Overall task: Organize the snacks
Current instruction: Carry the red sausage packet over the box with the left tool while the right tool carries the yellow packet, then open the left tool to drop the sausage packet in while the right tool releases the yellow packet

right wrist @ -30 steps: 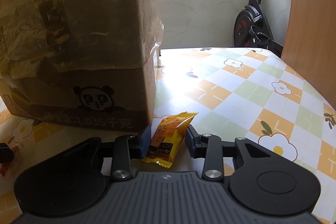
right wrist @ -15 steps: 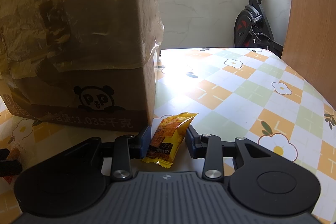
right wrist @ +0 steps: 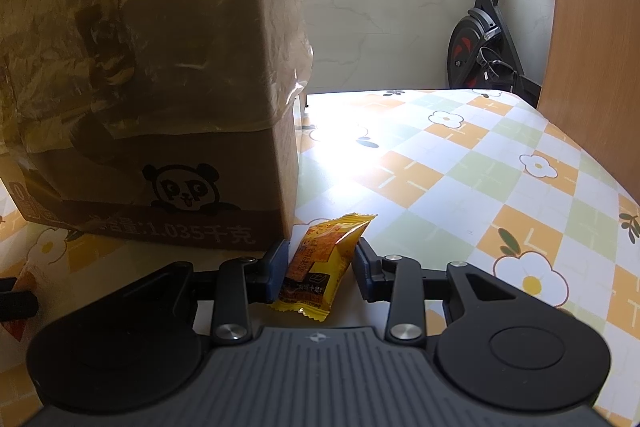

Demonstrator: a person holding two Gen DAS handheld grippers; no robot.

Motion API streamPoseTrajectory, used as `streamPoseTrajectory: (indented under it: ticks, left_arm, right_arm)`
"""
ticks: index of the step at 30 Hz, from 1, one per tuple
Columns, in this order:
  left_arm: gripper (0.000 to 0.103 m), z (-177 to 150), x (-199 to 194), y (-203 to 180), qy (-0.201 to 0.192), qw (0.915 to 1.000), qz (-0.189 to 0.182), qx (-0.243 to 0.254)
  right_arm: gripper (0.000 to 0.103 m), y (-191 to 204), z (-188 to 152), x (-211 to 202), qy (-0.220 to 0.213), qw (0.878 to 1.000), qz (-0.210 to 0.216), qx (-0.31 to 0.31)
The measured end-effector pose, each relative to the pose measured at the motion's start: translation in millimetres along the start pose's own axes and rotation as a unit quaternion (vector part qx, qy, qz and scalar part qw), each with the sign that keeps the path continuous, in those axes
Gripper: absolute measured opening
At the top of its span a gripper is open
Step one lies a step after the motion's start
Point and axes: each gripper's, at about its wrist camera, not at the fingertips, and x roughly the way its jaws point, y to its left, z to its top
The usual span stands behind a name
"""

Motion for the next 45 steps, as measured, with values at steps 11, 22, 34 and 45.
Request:
streamPoseTrajectory:
  ticks: [11,22,34,45]
  left_arm:
    - [0.029,14,-15,16,-0.024,0.9992,0.001,-0.03]
    - [0.029,61,-73,27,-0.112,0.9933,-0.023,-0.019]
    - [0.03,142,-109,14,-0.203,0.9782,-0.029,0.033]
    - [0.031,194,-84,2,-0.197,0.9784,-0.006,0.061]
  right_arm:
    - [0.036,6,2,-12,0.016,1.0,-0.013,-0.013]
    - [0.036,6,36,-97,-0.092,0.996,-0.011,-0.011]
    - [0.036,23,114,-155,-0.201,0.979,0.013,-0.032]
    - [0.036,61,160,-116,-0.194,0.978,0.042,-0.072]
